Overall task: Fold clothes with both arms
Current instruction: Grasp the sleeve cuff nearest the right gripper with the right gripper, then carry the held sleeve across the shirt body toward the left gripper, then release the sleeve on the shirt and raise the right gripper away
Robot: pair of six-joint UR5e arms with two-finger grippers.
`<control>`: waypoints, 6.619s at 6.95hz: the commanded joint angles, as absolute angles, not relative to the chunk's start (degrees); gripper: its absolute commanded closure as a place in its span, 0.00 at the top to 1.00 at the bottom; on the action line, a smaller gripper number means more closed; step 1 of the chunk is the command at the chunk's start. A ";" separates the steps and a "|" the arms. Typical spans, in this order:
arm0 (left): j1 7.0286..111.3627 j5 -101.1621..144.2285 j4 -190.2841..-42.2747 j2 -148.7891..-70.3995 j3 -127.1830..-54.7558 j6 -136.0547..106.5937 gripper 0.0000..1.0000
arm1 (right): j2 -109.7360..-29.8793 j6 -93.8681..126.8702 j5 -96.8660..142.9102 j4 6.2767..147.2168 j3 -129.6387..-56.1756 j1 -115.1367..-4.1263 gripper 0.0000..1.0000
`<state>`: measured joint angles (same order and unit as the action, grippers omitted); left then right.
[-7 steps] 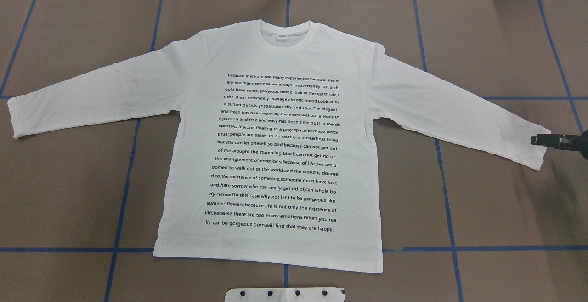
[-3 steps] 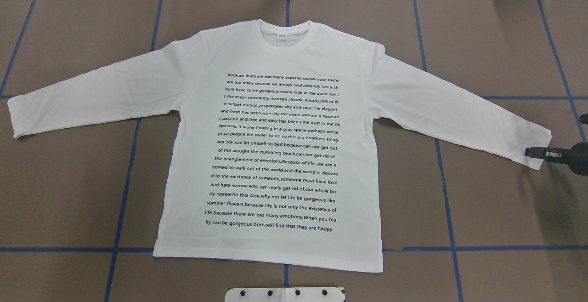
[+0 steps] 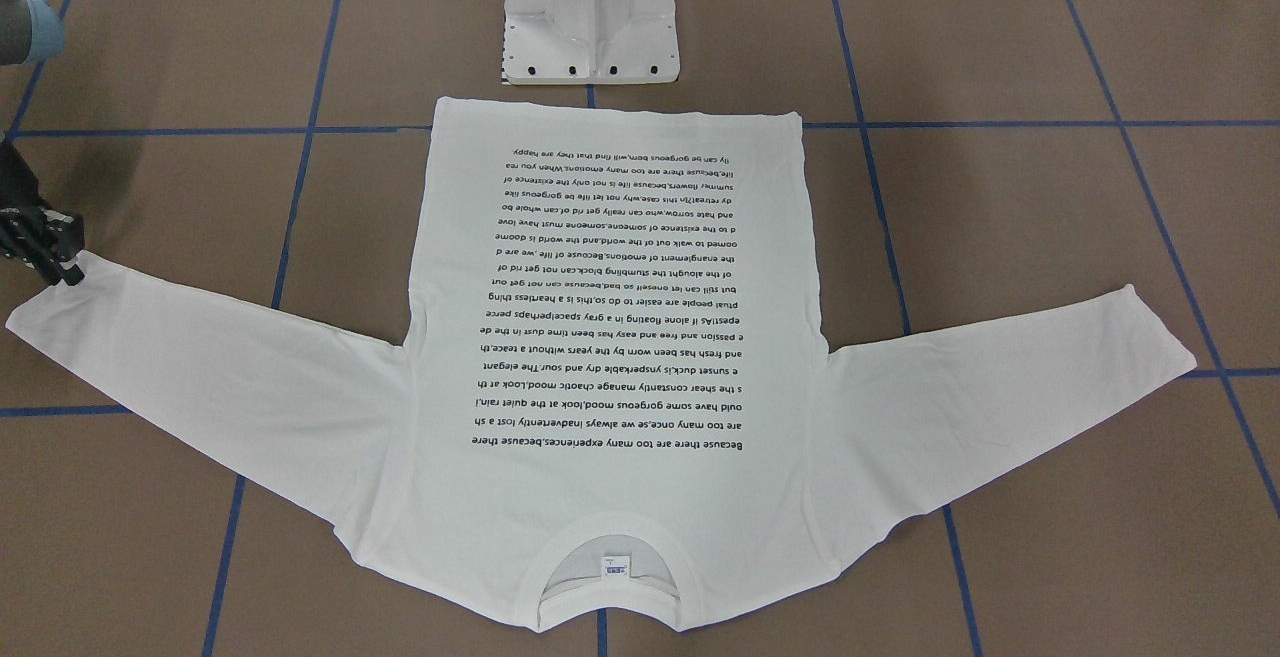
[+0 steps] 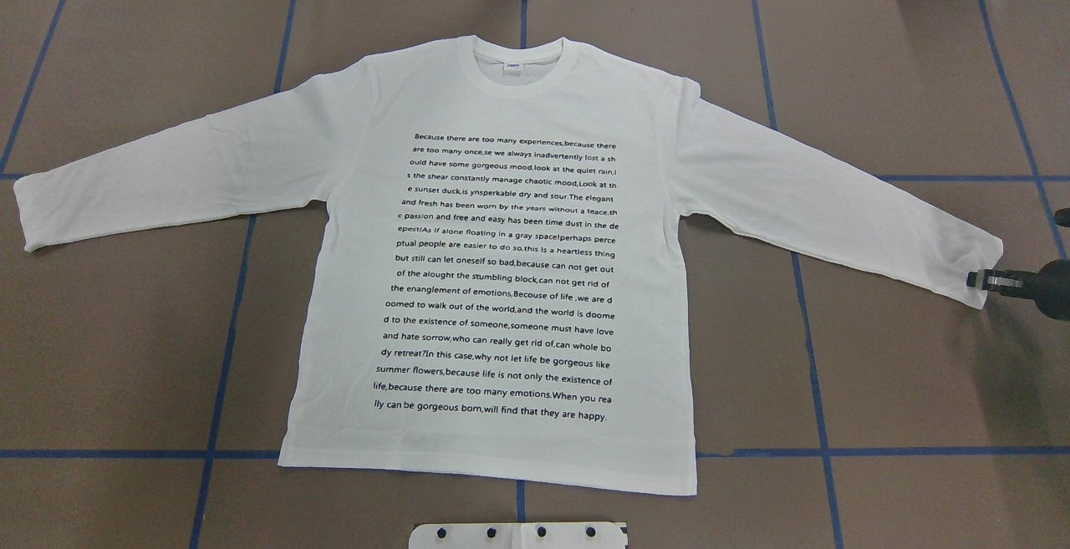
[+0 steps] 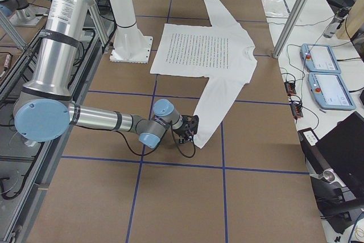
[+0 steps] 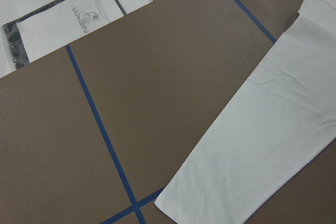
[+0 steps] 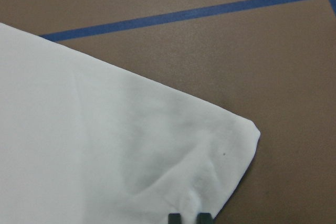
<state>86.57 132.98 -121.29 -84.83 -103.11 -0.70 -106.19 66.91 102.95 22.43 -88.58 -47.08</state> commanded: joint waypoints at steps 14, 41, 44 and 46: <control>86.57 132.98 -121.29 -84.64 -102.75 -0.70 1.00 | -34.41 68.63 95.40 94.32 -90.92 -44.06 0.00; 70.59 126.39 -157.31 -86.66 -81.05 -16.70 1.00 | -62.45 31.19 120.29 85.26 -94.30 -64.56 1.00; 63.99 119.72 -160.13 -83.85 -78.86 -16.79 1.00 | -70.83 23.21 126.03 82.44 -97.20 -70.48 1.00; 61.45 115.59 -160.14 -83.93 -77.00 -16.79 1.00 | -70.93 23.20 125.95 82.44 -97.29 -70.49 1.00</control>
<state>62.97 117.78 -160.05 -83.94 -78.20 -16.79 -70.62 23.41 125.76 82.52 -97.18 -70.30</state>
